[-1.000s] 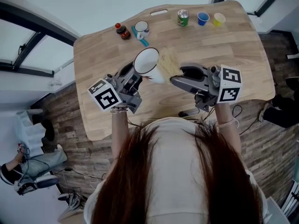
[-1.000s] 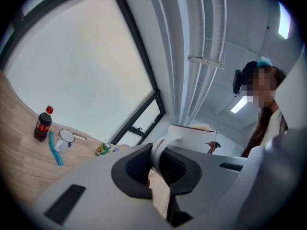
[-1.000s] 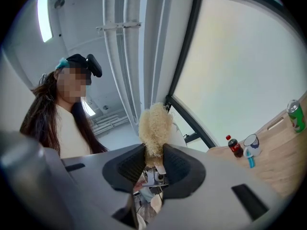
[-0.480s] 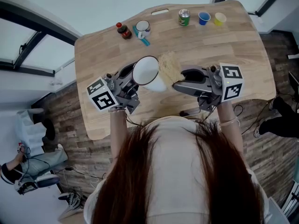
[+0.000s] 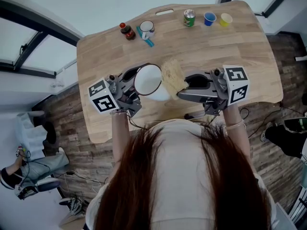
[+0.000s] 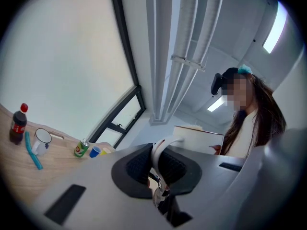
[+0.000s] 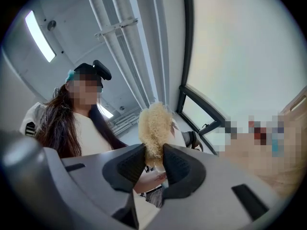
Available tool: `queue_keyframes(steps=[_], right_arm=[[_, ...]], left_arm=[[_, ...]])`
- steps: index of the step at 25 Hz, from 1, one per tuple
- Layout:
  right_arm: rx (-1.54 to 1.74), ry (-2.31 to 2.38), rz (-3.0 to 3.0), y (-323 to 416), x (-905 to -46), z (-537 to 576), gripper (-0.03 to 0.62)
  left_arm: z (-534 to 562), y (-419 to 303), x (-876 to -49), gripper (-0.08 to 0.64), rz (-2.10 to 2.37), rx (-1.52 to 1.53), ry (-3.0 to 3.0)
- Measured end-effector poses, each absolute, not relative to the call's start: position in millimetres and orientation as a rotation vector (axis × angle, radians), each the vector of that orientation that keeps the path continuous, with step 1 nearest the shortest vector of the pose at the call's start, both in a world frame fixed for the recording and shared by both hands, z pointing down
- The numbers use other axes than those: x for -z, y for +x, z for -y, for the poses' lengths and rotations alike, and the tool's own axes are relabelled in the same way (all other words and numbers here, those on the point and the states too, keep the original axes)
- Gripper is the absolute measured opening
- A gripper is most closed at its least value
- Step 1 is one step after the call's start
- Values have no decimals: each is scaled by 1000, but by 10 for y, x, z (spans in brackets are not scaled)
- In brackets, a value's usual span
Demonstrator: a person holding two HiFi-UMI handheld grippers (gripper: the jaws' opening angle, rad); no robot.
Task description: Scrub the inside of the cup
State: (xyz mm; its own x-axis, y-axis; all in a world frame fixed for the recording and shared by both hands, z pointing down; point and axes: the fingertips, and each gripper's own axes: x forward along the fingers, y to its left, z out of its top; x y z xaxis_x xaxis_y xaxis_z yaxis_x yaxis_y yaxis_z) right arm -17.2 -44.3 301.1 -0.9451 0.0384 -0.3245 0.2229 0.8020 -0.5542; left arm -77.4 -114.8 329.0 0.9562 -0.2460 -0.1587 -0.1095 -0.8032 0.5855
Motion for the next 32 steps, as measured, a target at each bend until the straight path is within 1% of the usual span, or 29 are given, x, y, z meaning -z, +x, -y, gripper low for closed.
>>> queue_keyframes(steps=[32], right_arm=[[951, 550, -2619, -239, -2925, 134, 110]], left_arm=[[669, -577, -3087, 22, -198, 321, 2530]])
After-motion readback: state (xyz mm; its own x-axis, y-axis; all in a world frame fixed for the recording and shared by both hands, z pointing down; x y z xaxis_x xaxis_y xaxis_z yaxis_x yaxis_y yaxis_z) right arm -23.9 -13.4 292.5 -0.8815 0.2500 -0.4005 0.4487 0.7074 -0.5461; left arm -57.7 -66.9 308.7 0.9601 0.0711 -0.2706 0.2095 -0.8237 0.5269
